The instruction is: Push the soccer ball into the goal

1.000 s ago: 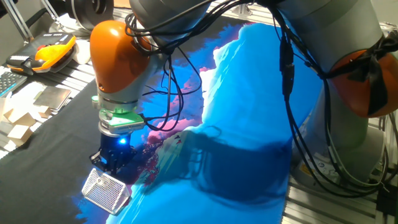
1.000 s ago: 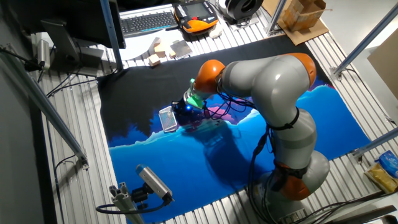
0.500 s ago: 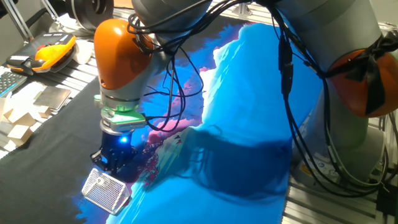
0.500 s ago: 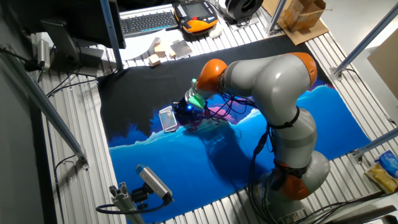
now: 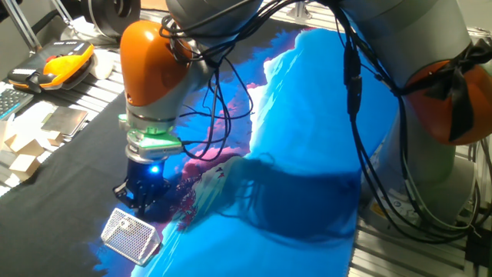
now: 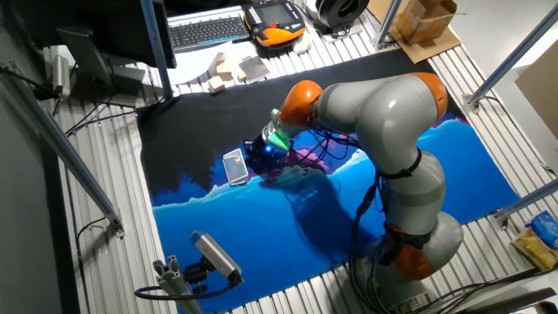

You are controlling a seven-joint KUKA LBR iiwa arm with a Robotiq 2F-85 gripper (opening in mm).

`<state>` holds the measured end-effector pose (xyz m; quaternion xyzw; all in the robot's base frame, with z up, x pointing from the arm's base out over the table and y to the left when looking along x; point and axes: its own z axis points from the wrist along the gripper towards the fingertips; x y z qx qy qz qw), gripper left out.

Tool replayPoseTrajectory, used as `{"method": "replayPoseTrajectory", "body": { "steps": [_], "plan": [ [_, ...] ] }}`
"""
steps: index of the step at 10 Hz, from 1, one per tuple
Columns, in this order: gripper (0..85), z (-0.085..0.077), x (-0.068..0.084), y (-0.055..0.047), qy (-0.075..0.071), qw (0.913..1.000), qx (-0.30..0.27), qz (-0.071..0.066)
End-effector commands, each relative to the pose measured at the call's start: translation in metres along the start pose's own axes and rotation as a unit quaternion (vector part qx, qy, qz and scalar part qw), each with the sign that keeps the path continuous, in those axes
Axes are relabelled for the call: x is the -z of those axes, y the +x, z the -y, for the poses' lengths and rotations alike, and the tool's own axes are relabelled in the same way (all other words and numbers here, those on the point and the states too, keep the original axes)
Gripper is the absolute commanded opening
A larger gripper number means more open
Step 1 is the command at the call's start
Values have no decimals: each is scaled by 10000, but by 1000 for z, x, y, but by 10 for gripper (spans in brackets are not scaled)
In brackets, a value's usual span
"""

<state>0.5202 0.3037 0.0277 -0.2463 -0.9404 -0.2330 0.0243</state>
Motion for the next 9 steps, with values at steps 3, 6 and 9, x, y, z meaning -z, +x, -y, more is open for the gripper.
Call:
{"method": "replayPoseTrajectory", "body": {
  "steps": [3,6,9],
  "plan": [
    [0,4,7,-2,355,9990,253,96],
    [0,17,25,-8,955,9895,1065,204],
    [0,30,42,-3,1703,9690,1752,364]
  ]
}}
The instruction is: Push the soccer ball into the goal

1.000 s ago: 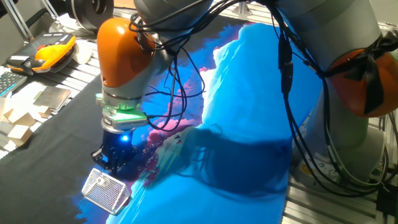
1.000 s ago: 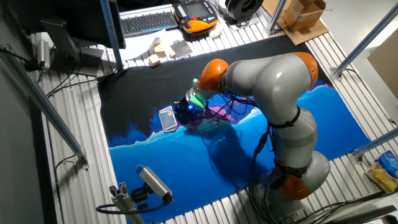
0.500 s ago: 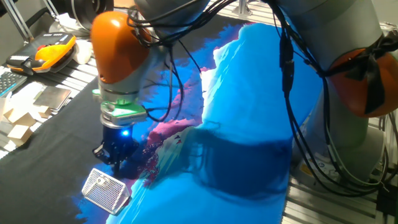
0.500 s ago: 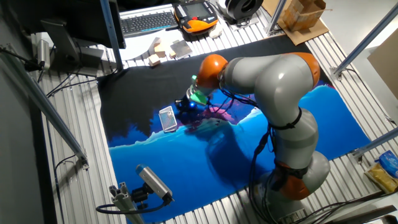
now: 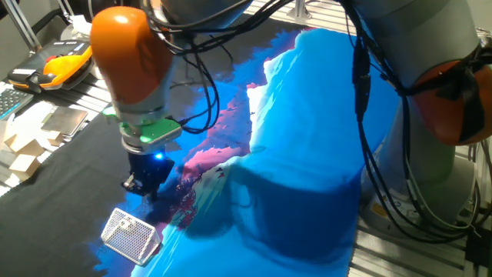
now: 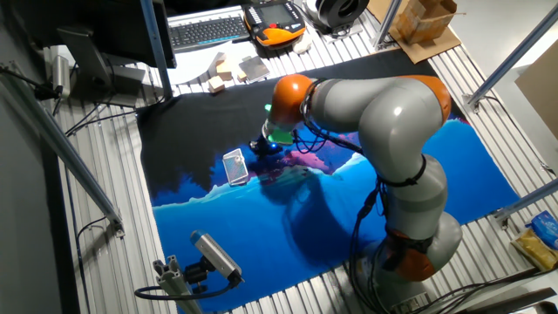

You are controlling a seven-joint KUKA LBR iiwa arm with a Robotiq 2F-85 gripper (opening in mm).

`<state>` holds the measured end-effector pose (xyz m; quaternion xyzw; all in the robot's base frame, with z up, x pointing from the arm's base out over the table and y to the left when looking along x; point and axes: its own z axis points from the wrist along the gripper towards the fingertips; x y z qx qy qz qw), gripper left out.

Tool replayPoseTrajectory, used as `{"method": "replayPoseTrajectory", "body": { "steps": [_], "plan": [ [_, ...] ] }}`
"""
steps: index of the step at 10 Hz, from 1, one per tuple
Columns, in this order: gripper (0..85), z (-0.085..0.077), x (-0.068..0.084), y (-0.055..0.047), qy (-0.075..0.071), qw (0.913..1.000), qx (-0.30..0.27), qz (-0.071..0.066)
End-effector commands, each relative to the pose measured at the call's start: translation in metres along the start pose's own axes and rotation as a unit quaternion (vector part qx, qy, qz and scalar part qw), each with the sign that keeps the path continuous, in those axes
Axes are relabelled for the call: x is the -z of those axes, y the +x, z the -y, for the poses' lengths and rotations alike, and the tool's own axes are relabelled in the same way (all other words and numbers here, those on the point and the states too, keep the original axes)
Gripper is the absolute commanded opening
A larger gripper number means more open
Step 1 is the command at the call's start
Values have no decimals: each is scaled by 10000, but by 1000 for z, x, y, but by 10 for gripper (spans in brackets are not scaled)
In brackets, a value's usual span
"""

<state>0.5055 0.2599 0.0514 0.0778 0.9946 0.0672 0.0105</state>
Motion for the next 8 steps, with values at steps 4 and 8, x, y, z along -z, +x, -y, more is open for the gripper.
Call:
{"method": "replayPoseTrajectory", "body": {
  "steps": [4,8],
  "plan": [
    [0,28,-1,-6,278,9982,523,18],
    [0,46,2,-2,227,9969,741,-100]
  ]
}}
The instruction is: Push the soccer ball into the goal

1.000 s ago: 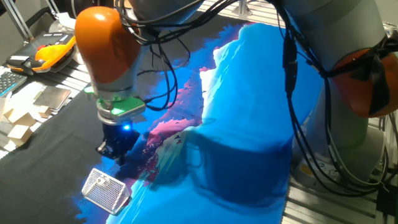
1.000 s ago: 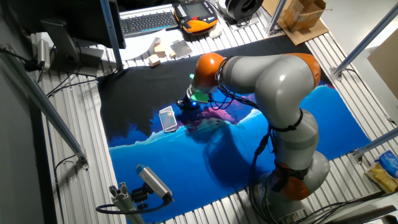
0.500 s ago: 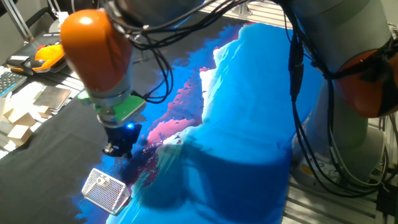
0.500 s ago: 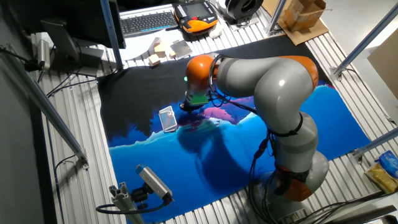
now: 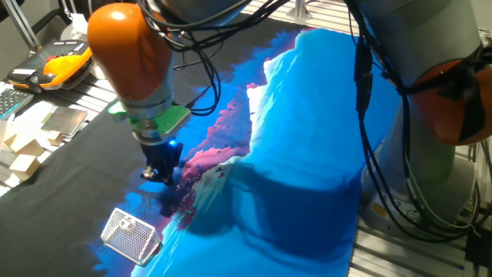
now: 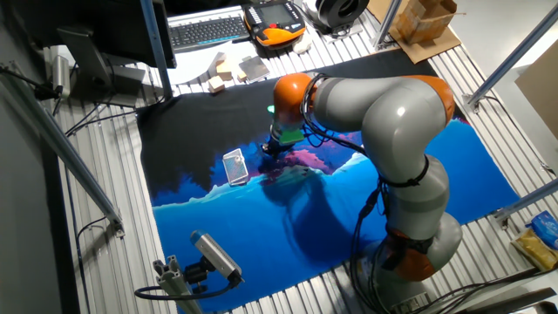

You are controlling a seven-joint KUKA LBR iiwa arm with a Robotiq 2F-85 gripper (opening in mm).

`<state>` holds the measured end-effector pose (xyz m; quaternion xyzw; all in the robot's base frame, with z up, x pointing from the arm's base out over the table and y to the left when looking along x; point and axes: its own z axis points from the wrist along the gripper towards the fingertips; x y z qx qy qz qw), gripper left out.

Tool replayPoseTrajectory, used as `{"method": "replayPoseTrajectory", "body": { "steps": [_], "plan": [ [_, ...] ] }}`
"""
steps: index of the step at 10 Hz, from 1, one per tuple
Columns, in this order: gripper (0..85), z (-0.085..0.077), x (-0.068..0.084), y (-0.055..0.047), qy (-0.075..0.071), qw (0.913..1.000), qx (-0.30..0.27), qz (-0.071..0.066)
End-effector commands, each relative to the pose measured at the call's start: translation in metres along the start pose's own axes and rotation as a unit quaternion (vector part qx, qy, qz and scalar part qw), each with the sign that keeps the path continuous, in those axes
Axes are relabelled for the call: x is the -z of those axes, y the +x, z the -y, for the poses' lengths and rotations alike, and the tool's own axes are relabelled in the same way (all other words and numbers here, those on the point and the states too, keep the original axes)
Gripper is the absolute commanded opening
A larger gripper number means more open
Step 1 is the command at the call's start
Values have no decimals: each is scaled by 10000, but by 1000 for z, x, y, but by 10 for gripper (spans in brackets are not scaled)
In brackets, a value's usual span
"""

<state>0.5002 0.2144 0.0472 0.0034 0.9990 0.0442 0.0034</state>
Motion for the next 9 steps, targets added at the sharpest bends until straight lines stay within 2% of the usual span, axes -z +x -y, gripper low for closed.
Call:
{"method": "replayPoseTrajectory", "body": {
  "steps": [1,2,3,7,9],
  "plan": [
    [0,1,-1,1,-3,10000,43,-35],
    [0,-4,-1,0,-41,10000,-51,-50],
    [0,-9,-2,-1,-18,10000,-82,-50],
    [0,-14,-3,-2,-21,9995,-304,-126],
    [0,-18,-2,-4,-12,9994,-345,-65]
  ]
}}
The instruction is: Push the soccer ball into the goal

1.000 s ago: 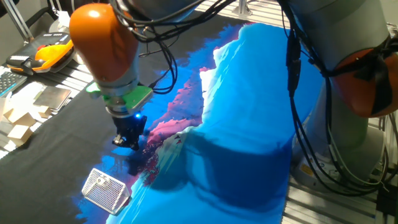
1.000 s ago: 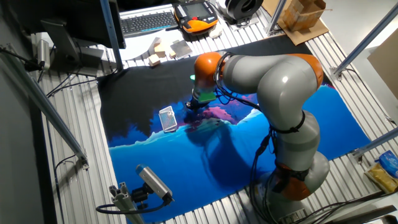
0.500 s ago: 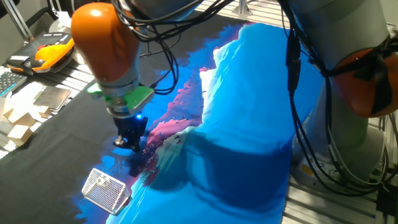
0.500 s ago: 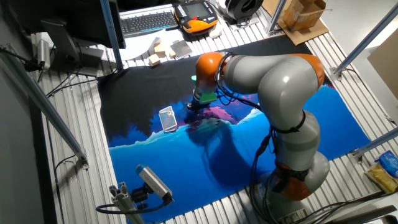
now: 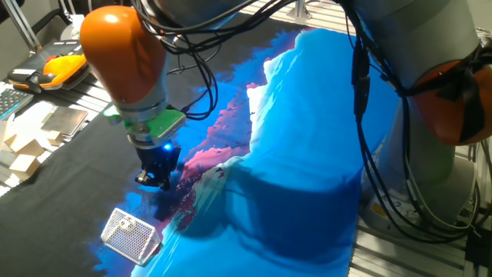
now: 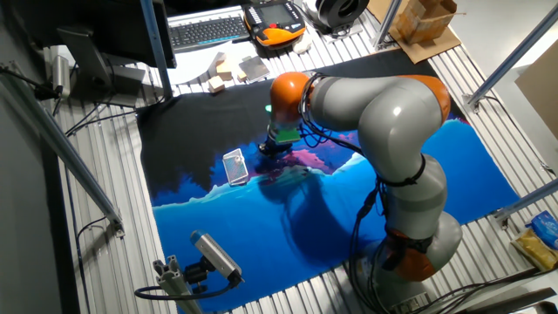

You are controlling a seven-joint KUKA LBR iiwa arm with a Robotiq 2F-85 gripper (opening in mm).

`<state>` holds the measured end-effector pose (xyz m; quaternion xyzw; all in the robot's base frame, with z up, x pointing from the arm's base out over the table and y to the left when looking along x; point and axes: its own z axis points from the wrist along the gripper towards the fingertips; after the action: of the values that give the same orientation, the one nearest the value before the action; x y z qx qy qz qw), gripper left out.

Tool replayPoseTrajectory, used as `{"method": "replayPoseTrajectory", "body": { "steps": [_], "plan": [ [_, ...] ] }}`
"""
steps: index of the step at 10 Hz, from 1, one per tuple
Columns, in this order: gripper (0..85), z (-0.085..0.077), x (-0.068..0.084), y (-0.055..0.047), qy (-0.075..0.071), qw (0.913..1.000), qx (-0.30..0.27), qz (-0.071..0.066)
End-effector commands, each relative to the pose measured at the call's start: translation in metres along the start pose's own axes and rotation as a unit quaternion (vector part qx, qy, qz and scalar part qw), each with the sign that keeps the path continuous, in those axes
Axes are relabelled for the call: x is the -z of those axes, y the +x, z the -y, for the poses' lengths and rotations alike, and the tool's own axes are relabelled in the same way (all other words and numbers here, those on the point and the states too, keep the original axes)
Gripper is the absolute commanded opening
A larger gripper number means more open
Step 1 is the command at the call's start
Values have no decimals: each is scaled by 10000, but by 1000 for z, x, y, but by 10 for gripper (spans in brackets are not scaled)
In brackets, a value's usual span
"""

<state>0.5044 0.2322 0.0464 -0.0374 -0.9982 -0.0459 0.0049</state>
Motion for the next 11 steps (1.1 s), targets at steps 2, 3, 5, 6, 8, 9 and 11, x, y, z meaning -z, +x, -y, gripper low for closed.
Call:
{"method": "replayPoseTrajectory", "body": {
  "steps": [2,3,5,6,8,9,11],
  "plan": [
    [0,-1,-2,-2,-42,10000,26,-38],
    [0,-1,-2,-2,20,10000,88,-42],
    [0,-1,-2,-2,-60,9999,-74,-115],
    [0,-1,-2,-2,-1,9998,-198,-49],
    [0,-1,-2,-2,26,9993,-366,-30],
    [0,-1,-2,-2,-22,9989,-473,-20],
    [0,-1,-2,-2,-156,9981,-597,-22]
  ]
}}
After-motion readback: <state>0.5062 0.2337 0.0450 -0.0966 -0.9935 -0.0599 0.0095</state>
